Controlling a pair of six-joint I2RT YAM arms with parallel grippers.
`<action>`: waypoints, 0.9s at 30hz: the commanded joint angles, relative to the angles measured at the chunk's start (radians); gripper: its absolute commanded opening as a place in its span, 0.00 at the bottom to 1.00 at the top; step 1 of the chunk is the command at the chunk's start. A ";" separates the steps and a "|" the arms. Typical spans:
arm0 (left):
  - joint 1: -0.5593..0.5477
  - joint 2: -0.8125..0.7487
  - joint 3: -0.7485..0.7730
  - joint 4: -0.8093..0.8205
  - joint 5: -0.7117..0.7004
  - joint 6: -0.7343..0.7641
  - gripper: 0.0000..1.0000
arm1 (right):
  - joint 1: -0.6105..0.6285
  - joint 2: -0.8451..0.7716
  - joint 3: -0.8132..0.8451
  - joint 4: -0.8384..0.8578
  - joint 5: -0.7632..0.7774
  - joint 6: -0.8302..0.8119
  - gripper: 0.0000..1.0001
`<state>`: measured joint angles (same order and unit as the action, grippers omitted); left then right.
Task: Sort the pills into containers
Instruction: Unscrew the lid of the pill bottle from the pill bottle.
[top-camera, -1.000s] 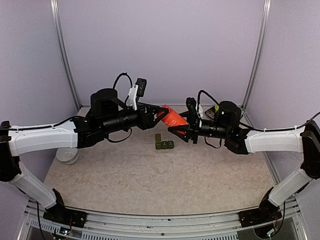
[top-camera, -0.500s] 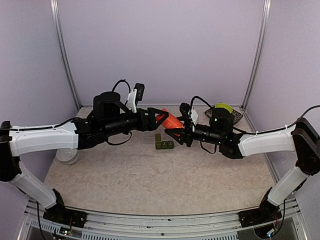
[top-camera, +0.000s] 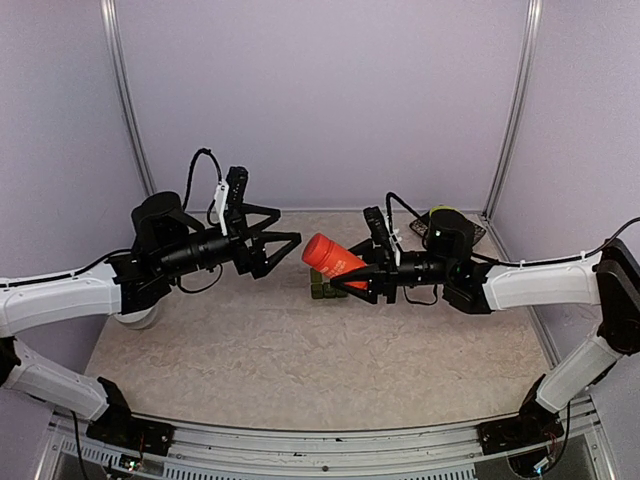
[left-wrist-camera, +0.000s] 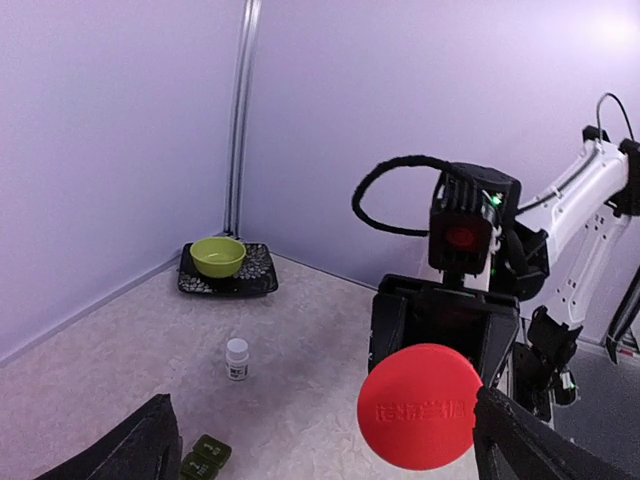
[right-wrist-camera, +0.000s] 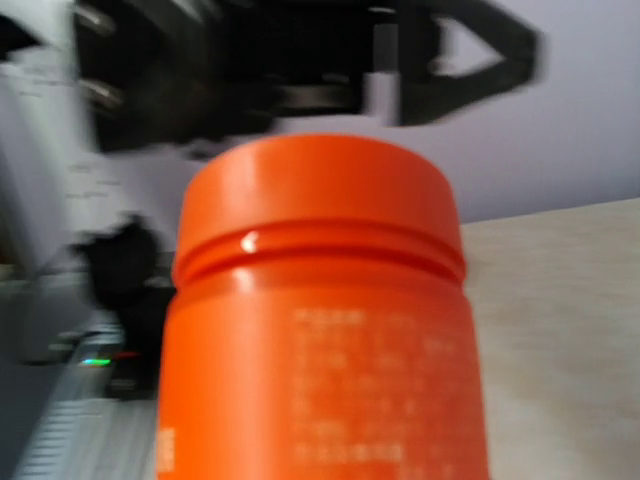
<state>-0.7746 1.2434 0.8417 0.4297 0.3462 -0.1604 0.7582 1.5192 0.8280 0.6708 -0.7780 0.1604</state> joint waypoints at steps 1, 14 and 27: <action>0.020 -0.011 -0.024 0.095 0.280 0.149 0.99 | -0.031 0.025 0.062 0.063 -0.281 0.211 0.00; -0.026 0.037 0.075 -0.059 0.383 0.343 0.99 | -0.046 0.101 0.076 0.191 -0.438 0.419 0.00; -0.075 0.125 0.163 -0.196 0.369 0.435 0.84 | -0.046 0.114 0.078 0.207 -0.452 0.436 0.00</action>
<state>-0.8471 1.3739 0.9829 0.2565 0.7143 0.2413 0.7170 1.6272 0.8745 0.8410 -1.2125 0.5873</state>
